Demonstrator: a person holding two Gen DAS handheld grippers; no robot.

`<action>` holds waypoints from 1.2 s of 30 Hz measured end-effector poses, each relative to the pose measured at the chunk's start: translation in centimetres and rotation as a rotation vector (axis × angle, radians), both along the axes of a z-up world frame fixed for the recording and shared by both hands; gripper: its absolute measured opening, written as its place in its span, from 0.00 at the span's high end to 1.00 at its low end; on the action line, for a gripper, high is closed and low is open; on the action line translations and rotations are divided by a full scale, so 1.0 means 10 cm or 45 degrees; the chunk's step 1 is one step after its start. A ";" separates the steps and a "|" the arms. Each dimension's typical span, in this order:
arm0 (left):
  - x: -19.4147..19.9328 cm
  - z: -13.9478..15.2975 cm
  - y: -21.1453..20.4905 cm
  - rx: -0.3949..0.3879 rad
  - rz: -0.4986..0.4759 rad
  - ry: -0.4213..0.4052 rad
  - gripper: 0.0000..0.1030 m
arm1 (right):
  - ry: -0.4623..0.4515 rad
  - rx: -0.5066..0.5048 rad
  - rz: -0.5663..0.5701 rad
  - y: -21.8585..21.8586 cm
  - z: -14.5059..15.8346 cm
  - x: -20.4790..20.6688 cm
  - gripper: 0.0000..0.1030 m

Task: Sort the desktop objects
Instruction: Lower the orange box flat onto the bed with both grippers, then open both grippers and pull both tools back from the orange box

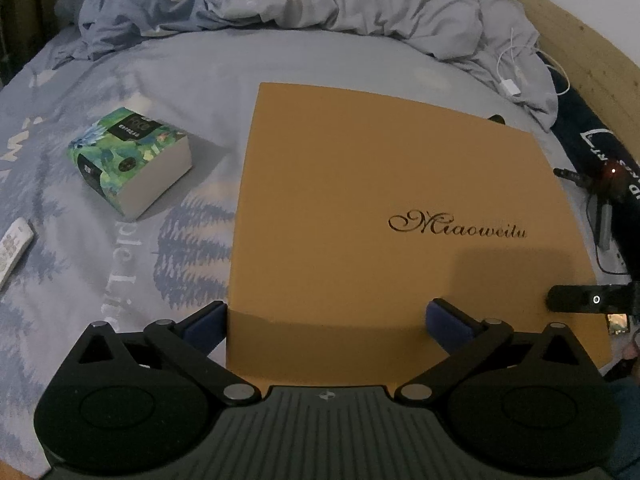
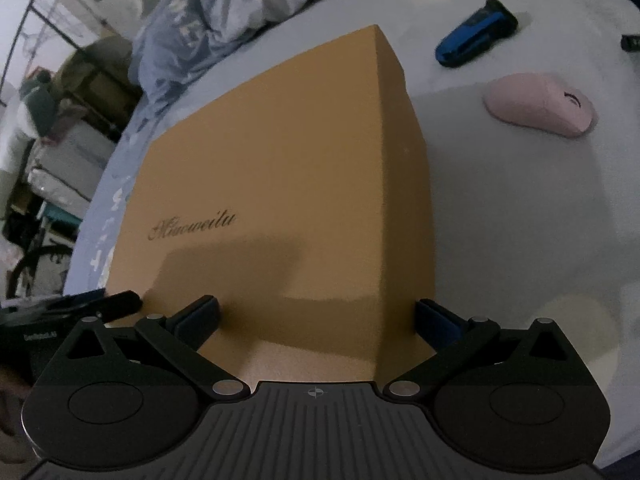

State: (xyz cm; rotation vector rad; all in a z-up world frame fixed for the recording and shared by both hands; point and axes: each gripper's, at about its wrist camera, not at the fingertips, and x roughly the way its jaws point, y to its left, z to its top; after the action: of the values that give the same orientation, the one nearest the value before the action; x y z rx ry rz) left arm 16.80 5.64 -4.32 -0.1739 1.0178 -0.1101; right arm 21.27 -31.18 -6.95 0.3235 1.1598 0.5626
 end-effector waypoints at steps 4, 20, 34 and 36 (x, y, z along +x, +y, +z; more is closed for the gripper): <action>0.06 -0.03 0.00 -0.002 0.005 0.000 0.00 | 0.044 0.008 -0.001 -0.01 -0.05 0.05 0.00; 0.11 -0.08 0.00 -0.025 0.050 -0.049 0.00 | 0.047 0.043 -0.061 -0.06 -0.19 0.12 0.00; -0.44 0.13 -0.09 0.003 0.192 -0.261 0.00 | -0.031 0.015 -0.115 -0.26 0.12 -0.33 0.00; -0.54 0.19 -0.13 -0.010 0.185 -0.293 0.00 | -0.057 0.014 -0.117 -0.33 0.18 -0.41 0.00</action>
State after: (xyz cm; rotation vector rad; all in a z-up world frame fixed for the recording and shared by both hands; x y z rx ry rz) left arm 11.41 4.32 -2.38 -0.2365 0.7725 -0.0015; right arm 17.21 -34.46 -5.11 0.3701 1.0938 0.4938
